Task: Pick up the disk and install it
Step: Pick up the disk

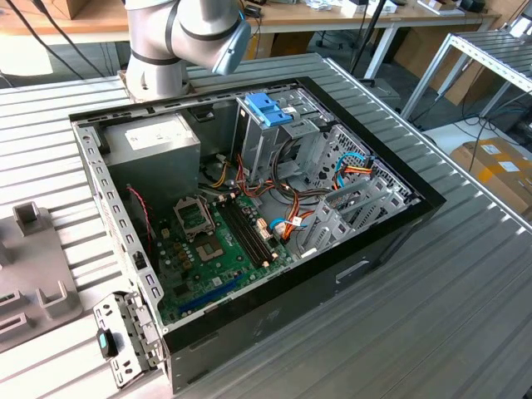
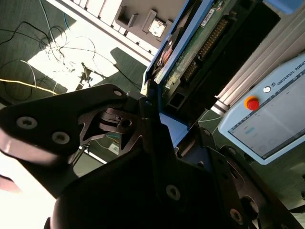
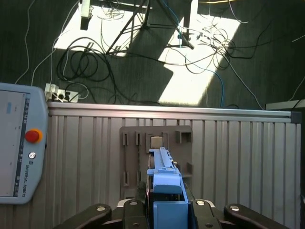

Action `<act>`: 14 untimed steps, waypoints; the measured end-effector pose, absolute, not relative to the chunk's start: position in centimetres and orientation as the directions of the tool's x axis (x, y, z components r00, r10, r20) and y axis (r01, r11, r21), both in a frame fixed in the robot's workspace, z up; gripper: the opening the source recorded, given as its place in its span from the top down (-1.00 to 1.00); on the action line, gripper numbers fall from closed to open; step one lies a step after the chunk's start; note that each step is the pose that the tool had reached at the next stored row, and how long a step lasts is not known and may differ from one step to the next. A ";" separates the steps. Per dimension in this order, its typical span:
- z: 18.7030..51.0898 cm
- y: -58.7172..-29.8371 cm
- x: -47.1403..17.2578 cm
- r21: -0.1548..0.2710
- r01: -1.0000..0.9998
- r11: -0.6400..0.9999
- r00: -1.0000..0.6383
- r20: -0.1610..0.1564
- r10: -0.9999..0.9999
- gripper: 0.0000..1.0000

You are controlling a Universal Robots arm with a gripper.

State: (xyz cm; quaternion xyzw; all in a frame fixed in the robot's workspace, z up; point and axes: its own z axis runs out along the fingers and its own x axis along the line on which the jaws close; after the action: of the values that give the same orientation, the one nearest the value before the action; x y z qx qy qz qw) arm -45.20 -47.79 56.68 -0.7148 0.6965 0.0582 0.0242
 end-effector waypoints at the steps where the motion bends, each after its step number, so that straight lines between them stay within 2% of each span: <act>1: 56.7 -47.8 -45.1 0.046 -0.999 -0.029 0.023 -0.117 -0.993 0.25; 14: 56.7 -47.8 -44.3 0.047 -0.999 -0.029 0.023 -0.116 -0.993 0.25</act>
State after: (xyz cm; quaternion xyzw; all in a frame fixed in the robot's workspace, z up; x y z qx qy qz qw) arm -44.33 -47.79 56.68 -0.7148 0.6965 0.0580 0.0240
